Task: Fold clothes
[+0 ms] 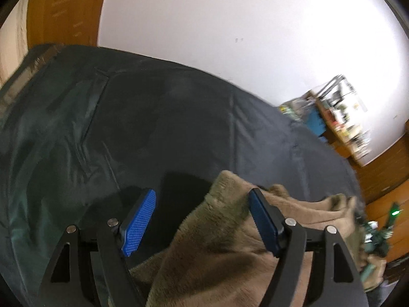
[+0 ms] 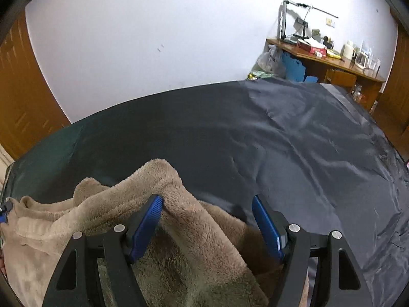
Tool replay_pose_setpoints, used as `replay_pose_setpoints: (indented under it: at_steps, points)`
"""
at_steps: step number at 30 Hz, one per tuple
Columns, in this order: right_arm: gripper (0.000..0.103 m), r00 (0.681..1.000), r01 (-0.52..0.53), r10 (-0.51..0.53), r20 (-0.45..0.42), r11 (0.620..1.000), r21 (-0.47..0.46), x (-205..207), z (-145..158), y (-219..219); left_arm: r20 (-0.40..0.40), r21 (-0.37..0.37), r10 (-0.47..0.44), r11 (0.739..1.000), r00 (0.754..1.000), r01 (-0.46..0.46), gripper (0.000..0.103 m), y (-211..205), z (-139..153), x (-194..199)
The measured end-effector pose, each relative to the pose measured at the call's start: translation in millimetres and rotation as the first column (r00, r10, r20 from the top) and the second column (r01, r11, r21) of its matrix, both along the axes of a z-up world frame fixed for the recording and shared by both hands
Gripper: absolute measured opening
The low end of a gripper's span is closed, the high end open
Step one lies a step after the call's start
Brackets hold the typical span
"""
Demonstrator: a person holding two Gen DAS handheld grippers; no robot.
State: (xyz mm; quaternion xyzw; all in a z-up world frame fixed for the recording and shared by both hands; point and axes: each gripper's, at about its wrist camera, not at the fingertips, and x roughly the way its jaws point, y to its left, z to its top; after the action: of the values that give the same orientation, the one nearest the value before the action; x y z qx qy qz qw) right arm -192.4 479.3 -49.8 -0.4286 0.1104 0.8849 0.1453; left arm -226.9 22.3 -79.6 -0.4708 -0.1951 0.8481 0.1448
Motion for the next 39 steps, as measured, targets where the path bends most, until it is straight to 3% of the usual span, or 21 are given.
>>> replay_pose_setpoints:
  at_steps: [3, 6, 9, 12, 15, 21, 26, 31, 35, 39]
  points:
    - [0.074, 1.000, -0.012, 0.013, -0.021, 0.999, 0.044, 12, 10, -11, -0.031, 0.048, -0.059, 0.997, 0.998, 0.061, 0.079, -5, 17, 11]
    - [0.074, 0.997, -0.058, 0.061, -0.047, 0.997, 0.051, 26, 23, -24, -0.074, -0.020, -0.181, 0.983, 0.981, 0.180, 0.080, 11, 34, 19]
    - [0.074, 0.991, -0.116, 0.119, -0.060, 0.992, 0.059, 33, 32, -42, -0.056, -0.202, -0.233, 0.955, 0.971, 0.218, 0.080, 31, 29, 21]
    - [0.074, 0.981, -0.180, 0.184, -0.057, 0.982, 0.062, 38, 35, -59, -0.025, -0.387, -0.272, 0.890, 0.962, 0.242, 0.080, 51, 22, 22]
    - [0.074, 0.973, -0.227, 0.229, -0.036, 0.973, 0.050, 39, 31, -74, 0.006, -0.469, -0.231, 0.859, 0.973, 0.207, 0.081, 60, 11, 11]
    - [0.074, 0.973, -0.232, 0.232, 0.009, 0.972, 0.035, 36, 14, -81, -0.066, -0.469, -0.072, 0.883, 0.995, 0.033, 0.081, 71, 17, -23]
    - [0.075, 0.974, -0.219, 0.219, 0.053, 0.976, 0.008, 26, 1, -77, -0.036, -0.431, -0.013, 0.902, 0.999, -0.003, 0.081, 66, 8, -40]
    - [0.078, 0.969, -0.237, 0.232, 0.086, 0.969, 0.063, 29, -3, -88, -0.015, -0.366, 0.045, 0.929, 0.999, -0.048, 0.083, 51, 9, -34]
    - [0.079, 0.968, -0.240, 0.234, 0.088, 0.968, 0.066, 29, -5, -87, -0.014, -0.315, 0.053, 0.948, 0.999, -0.055, 0.084, 34, 23, -9]
    - [0.079, 0.970, -0.236, 0.233, 0.070, 0.971, 0.041, 30, -5, -82, -0.051, -0.298, -0.065, 0.953, 0.997, 0.047, 0.084, 55, 49, 15]
